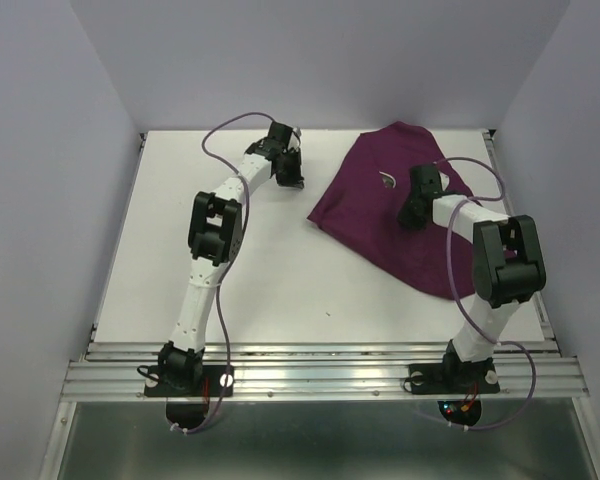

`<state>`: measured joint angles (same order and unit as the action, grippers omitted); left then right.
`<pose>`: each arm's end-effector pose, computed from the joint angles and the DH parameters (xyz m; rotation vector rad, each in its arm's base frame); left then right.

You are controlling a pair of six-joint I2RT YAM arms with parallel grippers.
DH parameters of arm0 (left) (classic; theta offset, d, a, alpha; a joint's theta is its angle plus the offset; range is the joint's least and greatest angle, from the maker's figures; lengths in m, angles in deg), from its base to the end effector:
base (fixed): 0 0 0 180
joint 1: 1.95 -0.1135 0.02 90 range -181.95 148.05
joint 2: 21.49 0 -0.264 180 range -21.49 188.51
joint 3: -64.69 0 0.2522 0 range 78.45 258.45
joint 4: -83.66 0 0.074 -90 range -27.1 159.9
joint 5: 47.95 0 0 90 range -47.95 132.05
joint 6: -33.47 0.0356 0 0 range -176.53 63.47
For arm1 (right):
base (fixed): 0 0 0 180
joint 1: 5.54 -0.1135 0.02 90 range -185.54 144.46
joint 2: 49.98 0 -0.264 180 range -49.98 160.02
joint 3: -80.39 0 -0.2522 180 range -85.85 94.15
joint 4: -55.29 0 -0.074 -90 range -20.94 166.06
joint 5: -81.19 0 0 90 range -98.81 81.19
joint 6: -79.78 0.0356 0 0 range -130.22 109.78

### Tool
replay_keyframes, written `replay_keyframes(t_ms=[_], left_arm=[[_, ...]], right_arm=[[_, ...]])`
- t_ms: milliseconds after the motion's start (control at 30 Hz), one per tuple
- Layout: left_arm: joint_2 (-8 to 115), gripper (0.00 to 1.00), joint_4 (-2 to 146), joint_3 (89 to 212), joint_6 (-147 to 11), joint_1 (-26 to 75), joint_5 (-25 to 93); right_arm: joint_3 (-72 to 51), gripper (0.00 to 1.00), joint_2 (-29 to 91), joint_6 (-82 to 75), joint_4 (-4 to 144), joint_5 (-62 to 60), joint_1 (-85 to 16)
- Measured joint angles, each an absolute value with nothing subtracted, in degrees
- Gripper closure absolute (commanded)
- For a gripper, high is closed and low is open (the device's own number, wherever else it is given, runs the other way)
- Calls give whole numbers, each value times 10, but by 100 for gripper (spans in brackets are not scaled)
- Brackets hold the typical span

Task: Prepare the surgical pack
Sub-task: Pack the surgical kit at the center of the board.

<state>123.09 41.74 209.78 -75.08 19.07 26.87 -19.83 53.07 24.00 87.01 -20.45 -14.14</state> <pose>0.5274 -0.2127 0.1971 0.1918 2.3445 -0.6532 0.3706 0.0488 0.1819 0.6330 2.4211 0.0506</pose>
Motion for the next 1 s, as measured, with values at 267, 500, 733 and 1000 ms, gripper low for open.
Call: replay_keyframes(t_ms=[267, 500, 733, 1000], left_arm=[[1251, 100, 429, 2085, -755, 224, 244], [1251, 100, 440, 2085, -743, 276, 242], [1244, 100, 479, 2055, -742, 294, 241], [1188, 100, 530, 1950, -745, 302, 244]], right_arm=[[-196, 71, 554, 245, 862, -175, -141], [-186, 71, 570, 252, 842, -138, -141], [-184, 71, 574, 254, 838, -128, -141], [-187, 72, 574, 248, 830, -123, -141]])
